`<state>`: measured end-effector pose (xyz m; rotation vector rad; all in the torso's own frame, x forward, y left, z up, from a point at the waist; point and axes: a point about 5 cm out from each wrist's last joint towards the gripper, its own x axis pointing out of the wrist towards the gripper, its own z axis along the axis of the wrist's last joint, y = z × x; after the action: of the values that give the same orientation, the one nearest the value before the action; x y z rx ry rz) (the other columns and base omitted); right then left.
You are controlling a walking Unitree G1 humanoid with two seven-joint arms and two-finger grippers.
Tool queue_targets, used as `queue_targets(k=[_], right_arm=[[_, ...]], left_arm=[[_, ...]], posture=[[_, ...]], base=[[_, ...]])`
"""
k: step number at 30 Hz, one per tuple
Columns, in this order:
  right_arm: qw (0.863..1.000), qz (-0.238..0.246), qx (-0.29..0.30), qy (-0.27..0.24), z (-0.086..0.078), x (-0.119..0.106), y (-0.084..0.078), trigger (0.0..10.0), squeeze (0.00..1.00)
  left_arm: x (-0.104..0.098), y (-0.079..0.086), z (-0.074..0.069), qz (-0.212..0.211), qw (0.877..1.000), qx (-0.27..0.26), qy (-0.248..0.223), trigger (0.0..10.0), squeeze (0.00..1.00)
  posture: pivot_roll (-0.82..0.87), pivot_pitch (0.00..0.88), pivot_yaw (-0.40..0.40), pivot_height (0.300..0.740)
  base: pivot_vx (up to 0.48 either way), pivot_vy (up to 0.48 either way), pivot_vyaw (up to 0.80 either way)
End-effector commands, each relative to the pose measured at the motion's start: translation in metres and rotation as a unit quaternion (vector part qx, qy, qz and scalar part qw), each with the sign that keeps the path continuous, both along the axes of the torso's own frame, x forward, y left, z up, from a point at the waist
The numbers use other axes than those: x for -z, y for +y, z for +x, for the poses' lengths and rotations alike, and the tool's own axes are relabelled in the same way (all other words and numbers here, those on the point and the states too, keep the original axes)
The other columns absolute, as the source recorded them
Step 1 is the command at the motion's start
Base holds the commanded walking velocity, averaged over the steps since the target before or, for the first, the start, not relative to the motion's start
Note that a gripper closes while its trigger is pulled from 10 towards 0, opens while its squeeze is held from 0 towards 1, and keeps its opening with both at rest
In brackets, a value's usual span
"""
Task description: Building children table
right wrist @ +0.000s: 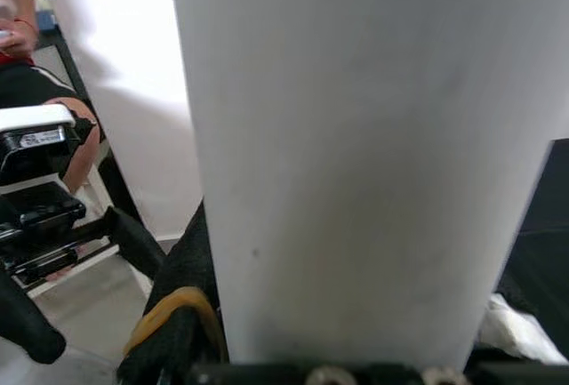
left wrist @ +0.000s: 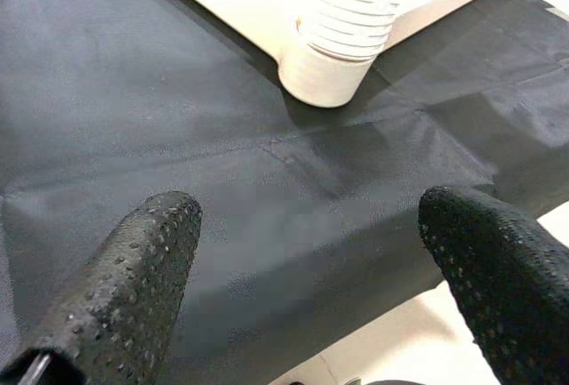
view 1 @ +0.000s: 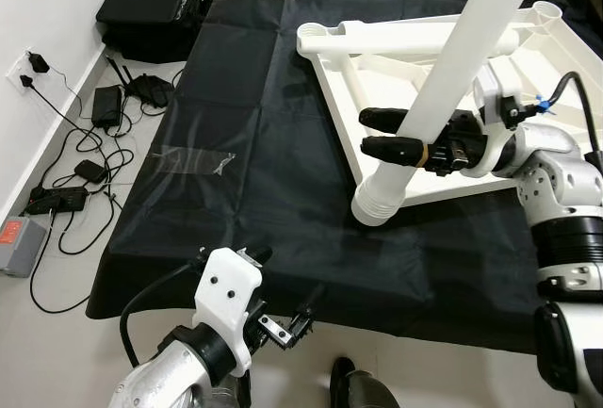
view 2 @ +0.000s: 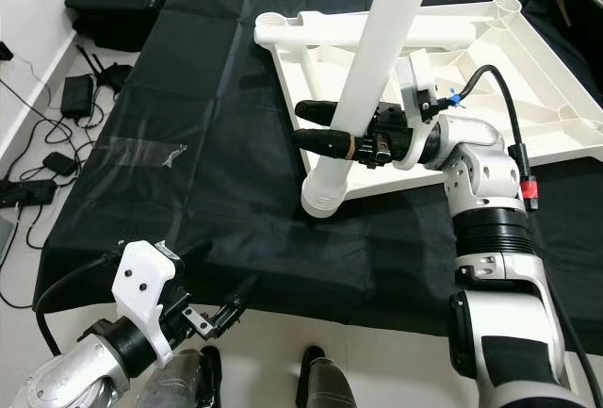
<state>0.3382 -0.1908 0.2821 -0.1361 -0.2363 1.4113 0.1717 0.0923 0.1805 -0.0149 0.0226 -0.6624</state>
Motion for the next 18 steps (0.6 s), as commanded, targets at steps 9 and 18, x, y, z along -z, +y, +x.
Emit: queue_targets(k=[9, 18], right_arm=[[0.997, -0.050, 0.063, 0.015, 0.0115, 0.0189, 0.0012, 10.0, 0.00], [0.995, -0.043, 0.092, 0.006, 0.0118, 0.0220, -0.0008, 10.0, 0.00]], left_arm=[[0.0042, 0.0001, -0.0039, 0.006, 1.000, -0.004, 0.011, 10.0, 0.00], [0.0032, 0.0000, -0.0033, 0.003, 1.000, -0.008, 0.009, 10.0, 0.00]], posture=[[0.21, 0.309, -0.094, 0.740], [0.21, 0.308, -0.097, 0.740]], base=[[0.000, 0.000, 0.00], [0.000, 0.000, 0.00]])
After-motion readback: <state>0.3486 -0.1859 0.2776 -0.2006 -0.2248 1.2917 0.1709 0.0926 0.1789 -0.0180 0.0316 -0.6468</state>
